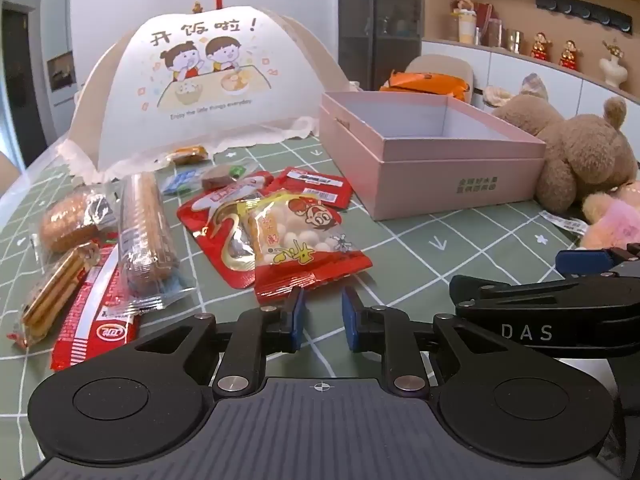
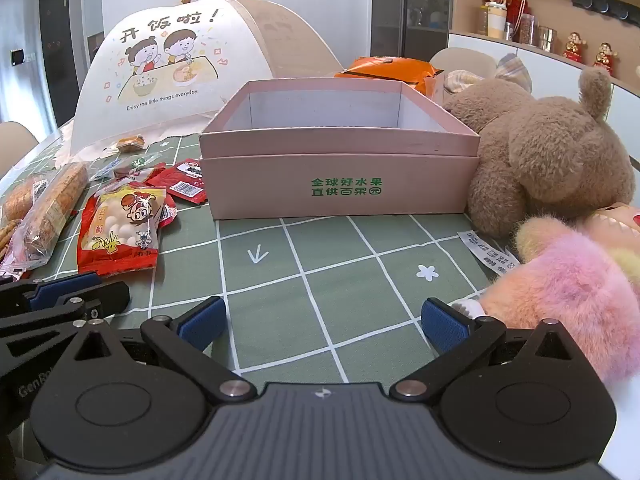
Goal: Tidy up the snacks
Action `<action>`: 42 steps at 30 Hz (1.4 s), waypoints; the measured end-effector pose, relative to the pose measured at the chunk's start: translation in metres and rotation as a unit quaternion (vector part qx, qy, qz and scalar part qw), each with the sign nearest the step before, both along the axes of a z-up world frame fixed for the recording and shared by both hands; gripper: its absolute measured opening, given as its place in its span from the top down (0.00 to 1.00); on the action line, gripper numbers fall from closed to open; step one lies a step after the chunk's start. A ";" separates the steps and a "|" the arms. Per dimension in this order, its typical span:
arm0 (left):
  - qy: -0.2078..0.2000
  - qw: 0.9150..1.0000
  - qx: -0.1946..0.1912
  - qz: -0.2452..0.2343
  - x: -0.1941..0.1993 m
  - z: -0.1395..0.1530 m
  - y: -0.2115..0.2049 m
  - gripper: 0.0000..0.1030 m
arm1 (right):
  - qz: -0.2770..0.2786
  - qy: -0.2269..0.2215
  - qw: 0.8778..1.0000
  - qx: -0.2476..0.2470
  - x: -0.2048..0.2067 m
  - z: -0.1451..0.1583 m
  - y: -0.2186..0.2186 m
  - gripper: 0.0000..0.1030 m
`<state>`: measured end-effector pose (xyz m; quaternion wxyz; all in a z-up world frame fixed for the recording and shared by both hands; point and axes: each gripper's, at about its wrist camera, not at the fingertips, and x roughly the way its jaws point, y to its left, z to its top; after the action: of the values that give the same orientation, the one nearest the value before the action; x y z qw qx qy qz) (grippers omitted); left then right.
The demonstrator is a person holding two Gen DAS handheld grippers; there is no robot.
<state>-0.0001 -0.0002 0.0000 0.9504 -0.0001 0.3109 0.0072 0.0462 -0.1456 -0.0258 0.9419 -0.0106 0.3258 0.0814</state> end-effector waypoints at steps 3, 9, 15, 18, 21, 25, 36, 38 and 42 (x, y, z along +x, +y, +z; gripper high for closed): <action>0.002 1.000 0.009 -0.003 0.003 0.000 0.000 0.76 | 0.000 0.000 1.000 0.000 0.000 0.000 0.000 0.00; 0.000 1.000 0.017 -0.001 0.004 -0.002 -0.006 0.76 | 0.005 0.001 1.000 -0.001 0.001 0.000 0.000 0.00; -0.001 1.000 0.007 0.001 0.000 -0.001 -0.002 0.76 | 0.006 0.000 1.000 -0.001 0.000 0.000 -0.001 0.00; -0.001 1.000 0.007 0.001 0.000 -0.001 -0.002 0.76 | 0.006 0.001 1.000 -0.001 0.000 0.000 -0.001 0.00; 0.000 1.000 0.007 0.001 0.000 -0.001 -0.002 0.76 | 0.006 0.001 1.000 -0.001 0.001 0.000 -0.001 0.00; 0.000 1.000 0.007 0.001 0.000 -0.001 -0.002 0.76 | 0.006 0.001 1.000 -0.001 0.001 0.000 -0.001 0.00; 0.000 1.000 0.007 0.001 0.001 -0.001 -0.002 0.76 | 0.006 0.001 1.000 -0.001 0.000 0.000 -0.001 0.00; 0.000 1.000 0.007 0.001 0.001 -0.001 -0.002 0.76 | 0.006 0.001 1.000 -0.001 0.001 0.000 -0.001 0.00; 0.000 1.000 0.007 0.001 0.001 -0.001 -0.002 0.76 | 0.006 0.001 1.000 -0.001 0.001 0.000 -0.001 0.00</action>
<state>0.0005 -0.0022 -0.0006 0.9504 0.0066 0.3108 0.0104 0.0469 -0.1464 -0.0254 0.9411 -0.0131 0.3264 0.0867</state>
